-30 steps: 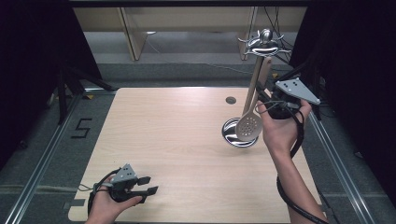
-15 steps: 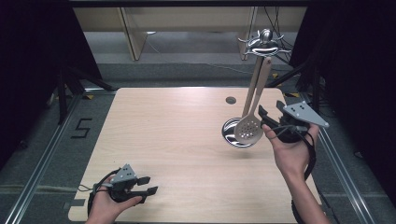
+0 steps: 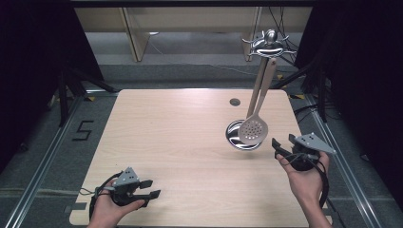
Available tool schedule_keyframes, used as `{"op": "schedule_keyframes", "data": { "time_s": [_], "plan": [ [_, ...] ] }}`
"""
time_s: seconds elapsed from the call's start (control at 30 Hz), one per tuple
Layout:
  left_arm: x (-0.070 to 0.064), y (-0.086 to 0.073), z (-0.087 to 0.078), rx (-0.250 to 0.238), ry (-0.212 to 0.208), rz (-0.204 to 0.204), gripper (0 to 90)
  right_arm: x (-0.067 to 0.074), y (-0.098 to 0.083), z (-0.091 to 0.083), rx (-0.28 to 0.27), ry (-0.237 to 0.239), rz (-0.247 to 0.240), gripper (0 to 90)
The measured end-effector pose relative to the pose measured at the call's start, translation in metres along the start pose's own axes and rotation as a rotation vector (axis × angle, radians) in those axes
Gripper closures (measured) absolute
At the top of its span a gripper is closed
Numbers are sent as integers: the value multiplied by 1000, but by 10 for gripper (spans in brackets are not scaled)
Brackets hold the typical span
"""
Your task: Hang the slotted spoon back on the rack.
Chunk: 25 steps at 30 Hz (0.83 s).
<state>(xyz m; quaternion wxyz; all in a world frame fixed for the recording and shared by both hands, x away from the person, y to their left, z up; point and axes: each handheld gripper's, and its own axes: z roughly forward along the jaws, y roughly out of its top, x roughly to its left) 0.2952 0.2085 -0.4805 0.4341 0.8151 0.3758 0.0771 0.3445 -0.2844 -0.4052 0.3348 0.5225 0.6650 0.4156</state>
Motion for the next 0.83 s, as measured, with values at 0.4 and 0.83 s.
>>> {"op": "schedule_keyframes", "data": {
  "time_s": [0.4, 0.83],
  "plan": [
    [1, -1, 1, 7, -7, 5, 476, -10, -39, 0, 102, 20, 34, 386],
    [-4, 1, 5, -14, -27, 10, 473, -28, -51, -7, 92, -7, 52, 385]
  ]
}}
